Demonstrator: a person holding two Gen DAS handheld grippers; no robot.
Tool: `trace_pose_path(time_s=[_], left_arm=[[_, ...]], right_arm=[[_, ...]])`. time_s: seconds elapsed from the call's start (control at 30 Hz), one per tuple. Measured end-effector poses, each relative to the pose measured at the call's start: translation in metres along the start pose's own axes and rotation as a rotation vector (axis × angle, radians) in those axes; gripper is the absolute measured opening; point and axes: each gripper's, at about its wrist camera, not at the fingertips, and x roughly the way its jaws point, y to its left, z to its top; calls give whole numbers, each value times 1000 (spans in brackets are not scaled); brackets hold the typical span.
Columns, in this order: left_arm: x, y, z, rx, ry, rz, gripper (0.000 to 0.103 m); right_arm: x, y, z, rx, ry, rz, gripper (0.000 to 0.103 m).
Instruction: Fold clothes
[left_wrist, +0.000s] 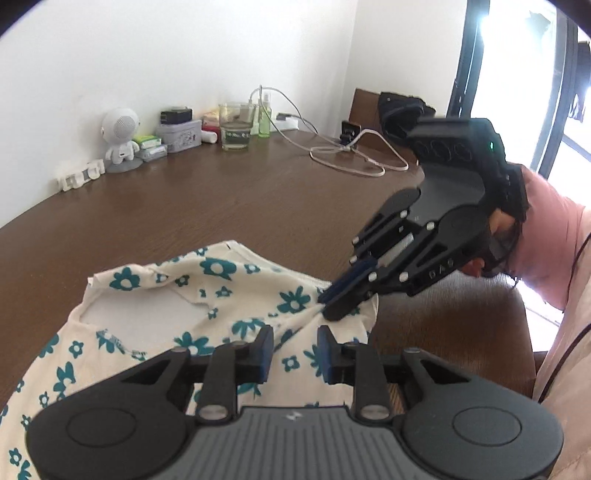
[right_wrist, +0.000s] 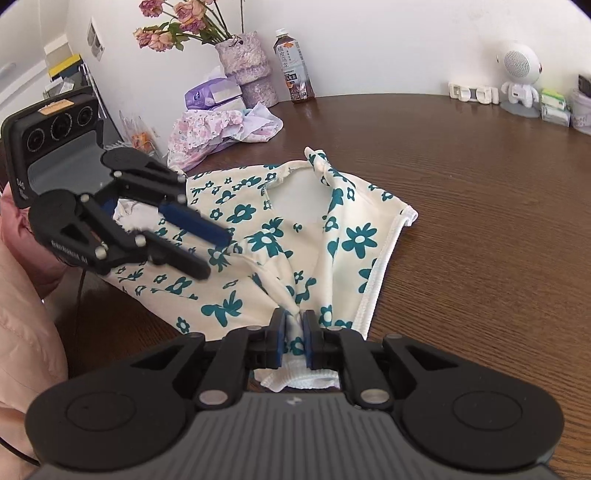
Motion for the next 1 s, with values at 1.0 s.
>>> trace_pose_path(time_s=[1.0], left_arm=[[-81,-2,-103,-200,-5,300,28]], right_arm=[[36,112,-6,-208,-133,-176,26]])
